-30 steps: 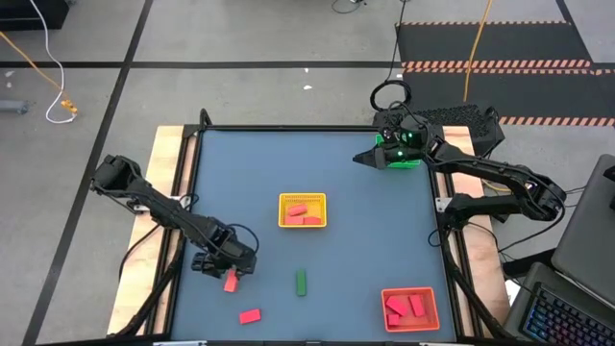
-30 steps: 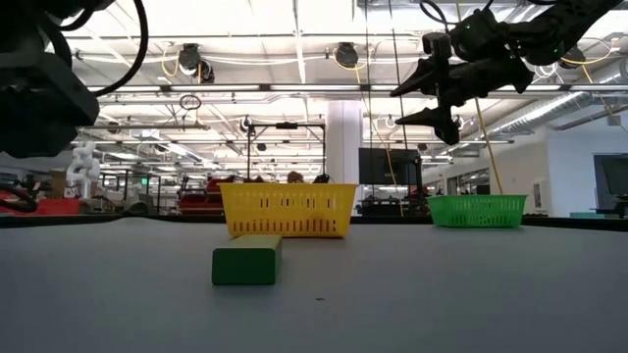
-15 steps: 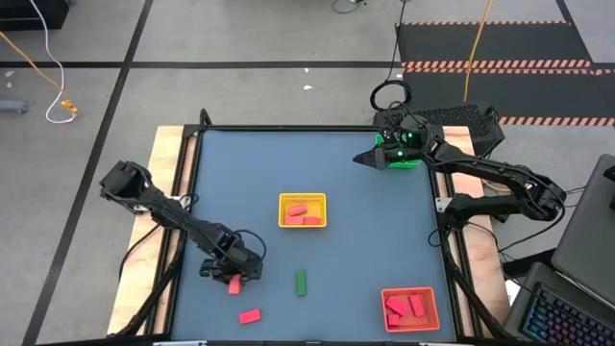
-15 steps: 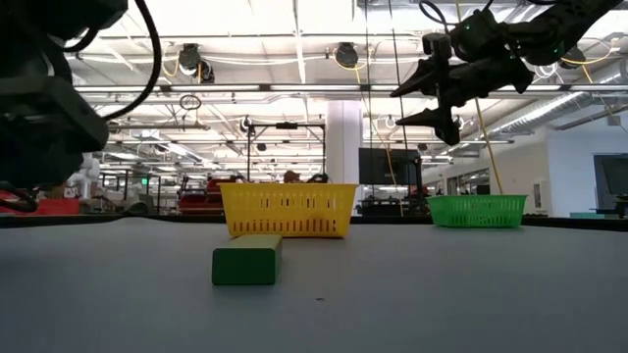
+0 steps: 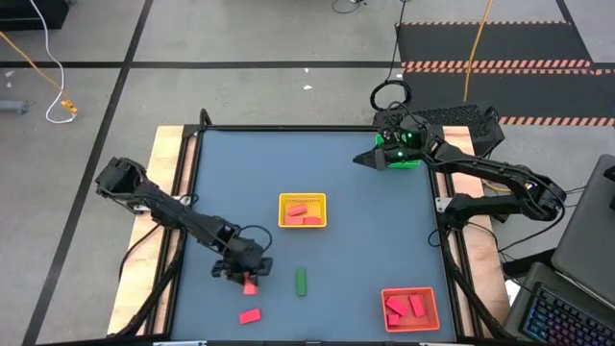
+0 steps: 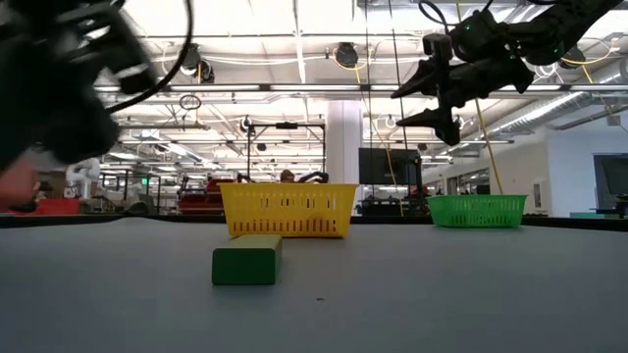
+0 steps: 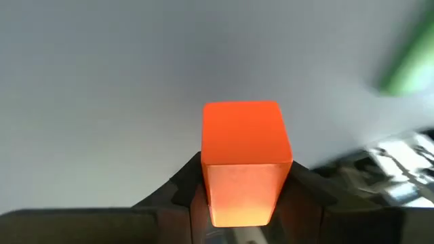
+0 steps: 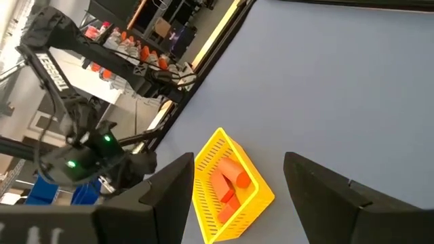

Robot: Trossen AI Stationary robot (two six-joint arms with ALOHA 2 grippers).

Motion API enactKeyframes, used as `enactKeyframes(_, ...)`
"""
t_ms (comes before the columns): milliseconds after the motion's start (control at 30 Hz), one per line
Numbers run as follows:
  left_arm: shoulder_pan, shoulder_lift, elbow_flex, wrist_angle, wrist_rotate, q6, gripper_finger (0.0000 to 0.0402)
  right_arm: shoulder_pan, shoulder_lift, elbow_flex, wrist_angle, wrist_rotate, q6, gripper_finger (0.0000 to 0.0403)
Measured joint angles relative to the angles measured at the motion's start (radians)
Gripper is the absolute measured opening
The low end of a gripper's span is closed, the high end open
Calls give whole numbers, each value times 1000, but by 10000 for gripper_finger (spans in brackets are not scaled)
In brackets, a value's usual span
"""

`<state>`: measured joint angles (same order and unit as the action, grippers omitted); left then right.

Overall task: Sort & place blocks by color
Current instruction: Put the orange block into the yellow basket

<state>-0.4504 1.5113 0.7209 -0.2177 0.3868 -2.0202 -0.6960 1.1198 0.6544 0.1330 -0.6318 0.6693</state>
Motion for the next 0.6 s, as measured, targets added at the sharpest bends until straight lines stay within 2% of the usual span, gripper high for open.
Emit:
enactKeyframes(100, 59, -39, 29, -15, -46, 73, 131, 0, 0, 0, -3, 1, 3, 221)
enactKeyframes(267, 196, -56, 119, -68, -122, 292, 131, 0, 0, 0, -4, 27, 3, 221)
enactKeyframes(433, 371, -56, 234, -97, -167, 575, 131, -1, 0, 0, -3, 35, 66, 221)
enactKeyframes(600, 543, -46, 388, -268, -248, 905, 131, 0, 0, 0, -4, 59, 101, 221)
